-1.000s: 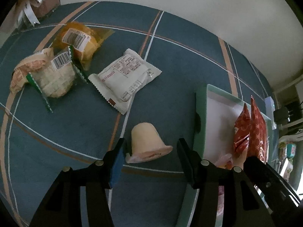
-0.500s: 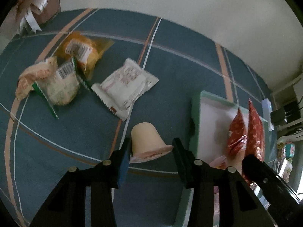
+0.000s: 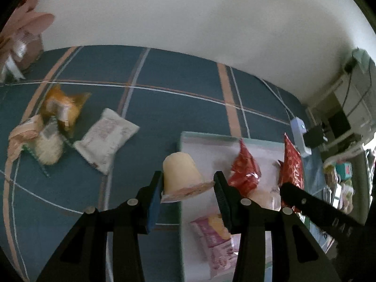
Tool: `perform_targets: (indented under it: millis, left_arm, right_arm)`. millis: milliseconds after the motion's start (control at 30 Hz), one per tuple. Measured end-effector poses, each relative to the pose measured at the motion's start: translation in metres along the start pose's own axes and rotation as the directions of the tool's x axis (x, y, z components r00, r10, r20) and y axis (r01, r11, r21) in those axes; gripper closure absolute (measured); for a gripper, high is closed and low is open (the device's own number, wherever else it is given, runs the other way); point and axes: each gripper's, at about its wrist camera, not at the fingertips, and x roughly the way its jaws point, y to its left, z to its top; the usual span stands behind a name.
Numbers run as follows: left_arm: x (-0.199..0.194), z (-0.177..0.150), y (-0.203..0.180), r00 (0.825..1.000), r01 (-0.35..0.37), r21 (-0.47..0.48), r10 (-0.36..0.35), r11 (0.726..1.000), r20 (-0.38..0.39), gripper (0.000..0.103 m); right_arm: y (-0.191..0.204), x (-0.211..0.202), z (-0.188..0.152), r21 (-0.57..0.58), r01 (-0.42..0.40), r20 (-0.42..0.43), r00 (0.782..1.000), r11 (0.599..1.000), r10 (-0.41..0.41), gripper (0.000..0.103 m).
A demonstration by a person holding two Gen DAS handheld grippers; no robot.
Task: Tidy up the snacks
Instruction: 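Lower the red pack into the tray with the right tool while the left tool drops the cake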
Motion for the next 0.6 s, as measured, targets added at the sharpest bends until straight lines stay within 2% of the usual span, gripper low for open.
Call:
perform_targets:
  millis: [233, 600]
  left_arm:
    - [0.017, -0.008, -0.031, 1.0, 0.005, 0.095, -0.004, 0.995, -0.01, 0.058]
    - [0.029, -0.009, -0.041, 1.0, 0.024, 0.108, -0.022, 0.994, -0.019, 0.058]
  right_arm:
    - [-0.037, 0.003, 0.011, 0.067, 0.037, 0.008, 0.999, 0.997, -0.038, 0.055]
    - [-0.052, 0.019, 0.013, 0.082, 0.065, -0.019, 0.998, 0.994, -0.064, 0.055]
